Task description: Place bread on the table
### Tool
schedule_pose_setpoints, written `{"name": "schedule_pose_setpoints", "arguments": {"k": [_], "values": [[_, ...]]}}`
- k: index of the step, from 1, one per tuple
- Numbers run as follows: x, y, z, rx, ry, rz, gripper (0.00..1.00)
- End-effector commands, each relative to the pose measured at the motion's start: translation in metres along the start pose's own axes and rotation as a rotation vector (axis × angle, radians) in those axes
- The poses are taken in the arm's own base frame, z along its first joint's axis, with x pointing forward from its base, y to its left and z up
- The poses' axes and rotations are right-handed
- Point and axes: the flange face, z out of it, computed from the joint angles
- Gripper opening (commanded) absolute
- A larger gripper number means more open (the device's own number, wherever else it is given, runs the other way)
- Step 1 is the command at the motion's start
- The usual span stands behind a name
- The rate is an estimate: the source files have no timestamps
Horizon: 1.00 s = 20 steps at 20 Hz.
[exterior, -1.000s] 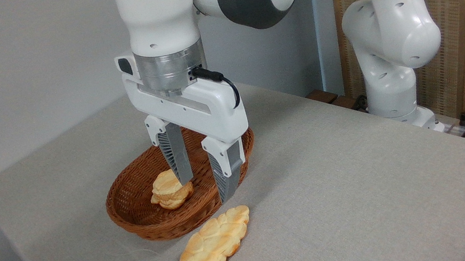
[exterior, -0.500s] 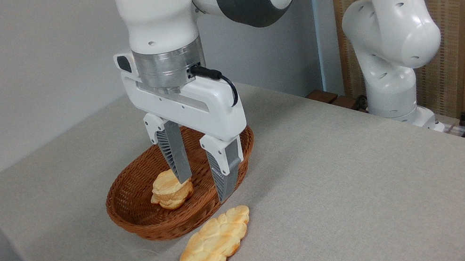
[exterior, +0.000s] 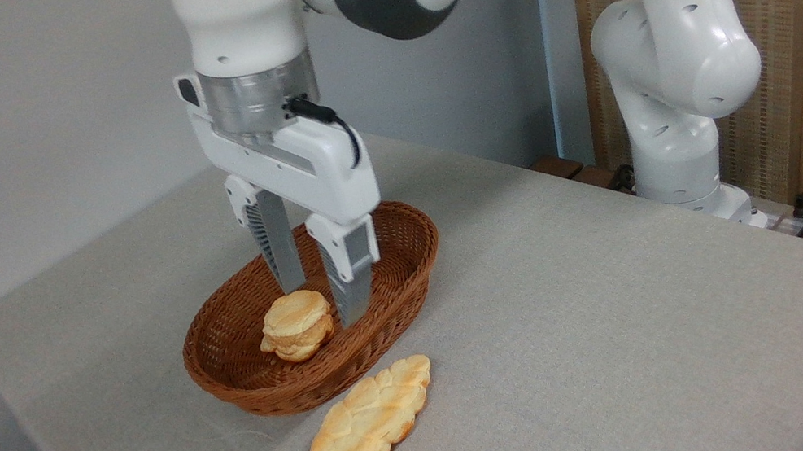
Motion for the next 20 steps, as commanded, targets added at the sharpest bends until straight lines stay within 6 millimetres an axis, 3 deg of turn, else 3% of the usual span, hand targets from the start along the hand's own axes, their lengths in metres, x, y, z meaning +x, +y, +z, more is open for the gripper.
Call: {"name": "schedule_pose_setpoints", "arguments": {"k": [1, 6, 20], "values": [[0.021, 0.028, 0.003, -0.008, 0.039, 0.008, 1.0], [0.039, 0.045, 0.023, -0.01, 0.08, -0.01, 1.0], [0.052, 0.063, 0.048, -0.041, 0.015, 0.032, 1.0]]}}
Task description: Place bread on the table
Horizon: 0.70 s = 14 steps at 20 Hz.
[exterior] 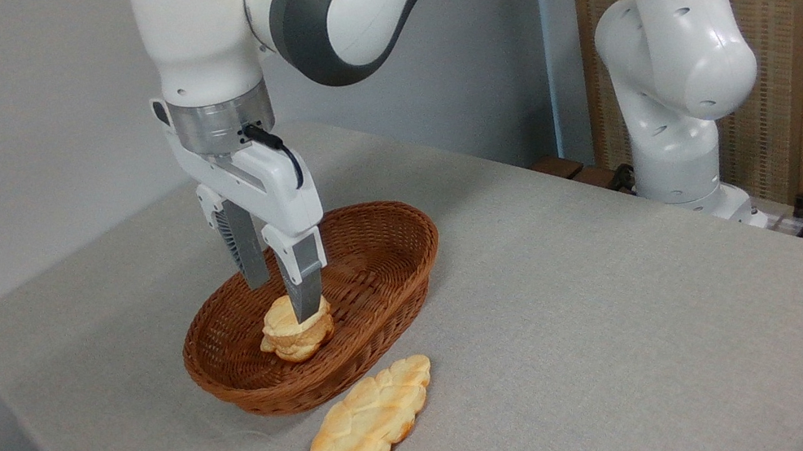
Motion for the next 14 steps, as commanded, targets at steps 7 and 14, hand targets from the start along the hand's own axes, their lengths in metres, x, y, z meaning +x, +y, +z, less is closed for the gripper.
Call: {"name": "schedule_pose_setpoints", "arguments": {"k": [7, 14], "values": [[-0.002, 0.0064, 0.0025, -0.028, -0.022, 0.001, 1.0], [-0.0012, 0.0071, -0.0006, -0.025, -0.017, -0.002, 1.0]]}}
